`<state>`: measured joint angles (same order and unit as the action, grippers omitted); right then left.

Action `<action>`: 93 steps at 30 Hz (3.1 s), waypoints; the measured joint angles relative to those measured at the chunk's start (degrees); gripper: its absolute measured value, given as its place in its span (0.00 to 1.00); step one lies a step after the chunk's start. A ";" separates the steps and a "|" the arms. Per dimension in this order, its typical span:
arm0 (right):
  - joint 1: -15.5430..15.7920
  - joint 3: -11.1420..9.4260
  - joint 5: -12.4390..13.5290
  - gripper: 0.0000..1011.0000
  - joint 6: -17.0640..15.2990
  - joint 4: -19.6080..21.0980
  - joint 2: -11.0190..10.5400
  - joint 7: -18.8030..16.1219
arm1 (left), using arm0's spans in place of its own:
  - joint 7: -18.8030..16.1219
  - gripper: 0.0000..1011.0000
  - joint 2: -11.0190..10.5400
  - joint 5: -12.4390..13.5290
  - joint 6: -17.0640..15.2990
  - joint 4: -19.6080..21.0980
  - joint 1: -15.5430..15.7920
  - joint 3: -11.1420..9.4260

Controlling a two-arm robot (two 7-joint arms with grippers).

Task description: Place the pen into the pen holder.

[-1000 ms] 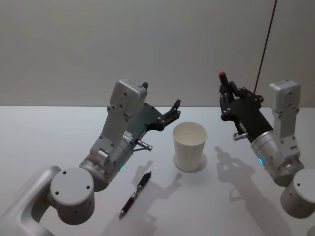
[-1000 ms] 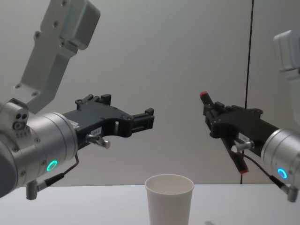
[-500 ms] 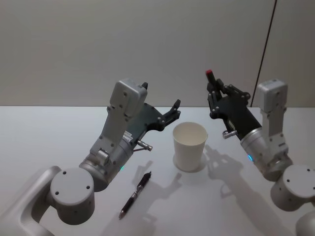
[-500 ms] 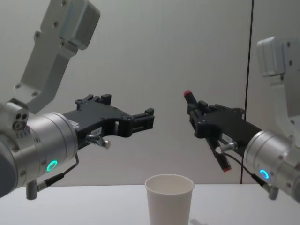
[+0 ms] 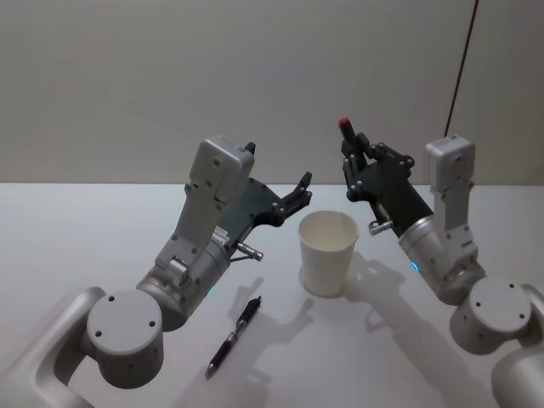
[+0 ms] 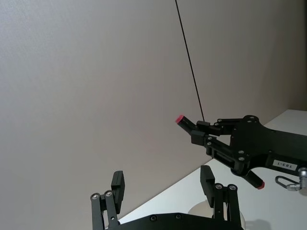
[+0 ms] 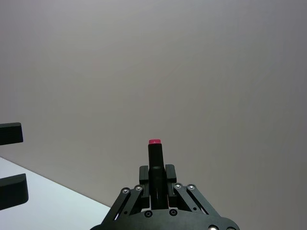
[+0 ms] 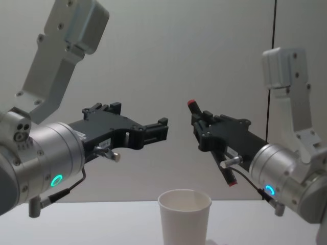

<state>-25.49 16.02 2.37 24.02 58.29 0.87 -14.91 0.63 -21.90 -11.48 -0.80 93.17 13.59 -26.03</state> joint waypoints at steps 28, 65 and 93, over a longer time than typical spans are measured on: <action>-6.74 0.94 1.27 0.18 5.27 -13.03 3.11 -1.30 | 0.00 0.99 0.00 0.00 0.00 0.00 0.00 0.00; -14.98 2.03 0.08 0.18 11.07 -29.81 6.62 -0.30 | 0.00 0.99 0.00 0.00 0.00 0.00 0.00 0.00; -14.61 1.59 0.08 0.92 11.01 -29.20 6.46 -1.29 | 0.00 0.99 0.00 0.00 0.00 0.00 0.00 0.00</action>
<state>-40.10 17.61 2.45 35.03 29.09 7.33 -16.20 0.63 -21.90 -11.48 -0.79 93.17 13.58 -26.03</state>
